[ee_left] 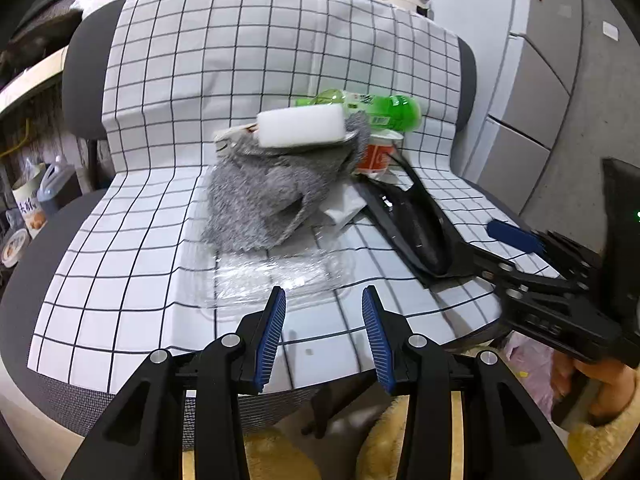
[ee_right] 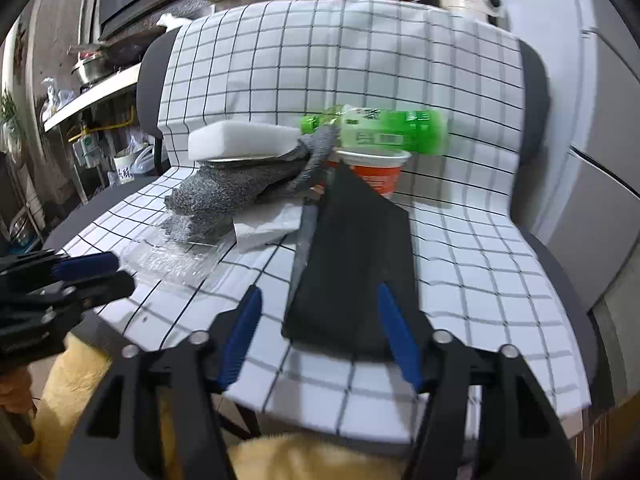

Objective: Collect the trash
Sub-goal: 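Move the right tool back to the black pouch on the chair, then grasp the black pouch with the right tool and lift it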

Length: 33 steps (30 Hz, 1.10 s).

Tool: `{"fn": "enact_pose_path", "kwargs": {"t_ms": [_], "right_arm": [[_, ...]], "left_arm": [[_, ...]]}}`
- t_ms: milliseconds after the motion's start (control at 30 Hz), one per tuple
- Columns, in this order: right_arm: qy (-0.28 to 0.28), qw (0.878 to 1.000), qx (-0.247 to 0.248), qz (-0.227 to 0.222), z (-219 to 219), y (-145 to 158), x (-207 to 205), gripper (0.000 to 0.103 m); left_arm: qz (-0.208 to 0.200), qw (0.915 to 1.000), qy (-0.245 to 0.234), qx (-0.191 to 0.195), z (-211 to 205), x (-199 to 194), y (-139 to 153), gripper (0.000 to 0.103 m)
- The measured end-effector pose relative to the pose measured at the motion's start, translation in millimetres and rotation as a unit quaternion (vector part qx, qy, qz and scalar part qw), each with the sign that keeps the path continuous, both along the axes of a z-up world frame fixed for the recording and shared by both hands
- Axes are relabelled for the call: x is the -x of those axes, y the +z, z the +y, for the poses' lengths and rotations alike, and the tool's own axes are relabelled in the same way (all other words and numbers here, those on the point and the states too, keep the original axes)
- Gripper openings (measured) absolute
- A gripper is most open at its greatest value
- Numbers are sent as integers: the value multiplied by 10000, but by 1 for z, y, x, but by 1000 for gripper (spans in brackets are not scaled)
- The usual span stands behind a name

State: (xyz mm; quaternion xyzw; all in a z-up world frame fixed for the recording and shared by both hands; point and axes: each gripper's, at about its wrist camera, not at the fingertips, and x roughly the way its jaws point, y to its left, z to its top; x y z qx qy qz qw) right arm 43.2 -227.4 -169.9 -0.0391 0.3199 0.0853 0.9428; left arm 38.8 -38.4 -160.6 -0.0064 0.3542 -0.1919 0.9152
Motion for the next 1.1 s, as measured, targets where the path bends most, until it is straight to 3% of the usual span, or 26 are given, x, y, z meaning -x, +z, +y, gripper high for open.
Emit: {"fn": "enact_pose_path", "kwargs": {"t_ms": [133, 233, 367, 700, 733, 833, 967, 1100], "right_arm": [[-155, 9996, 242, -40, 5, -12, -24, 69], [-393, 9982, 406, 178, 6, -20, -34, 33], [-509, 9971, 494, 274, 1, -17, -14, 14], [-81, 9962, -129, 857, 4, -9, 49, 12], [106, 9966, -147, 802, 7, -10, 53, 20], [466, 9972, 37, 589, 16, -12, 62, 67], [601, 9953, 719, 245, 25, -20, 73, 77], [687, 9866, 1480, 65, 32, -33, 77, 80]], "left_arm": [[74, 10000, 32, 0, 4, -2, -7, 42], [88, 9999, 51, 4, 6, 0, -9, 42], [61, 10000, 59, -11, 6, 3, -9, 42], [-51, 10000, -48, -4, -2, 16, -1, 42], [-65, 10000, -39, -4, -2, 16, 0, 42], [-99, 10000, -3, 6, -1, 20, 3, 42], [-116, 9999, 64, -16, 3, 22, 4, 42], [-89, 9999, 89, -11, 3, 23, 4, 42]]}}
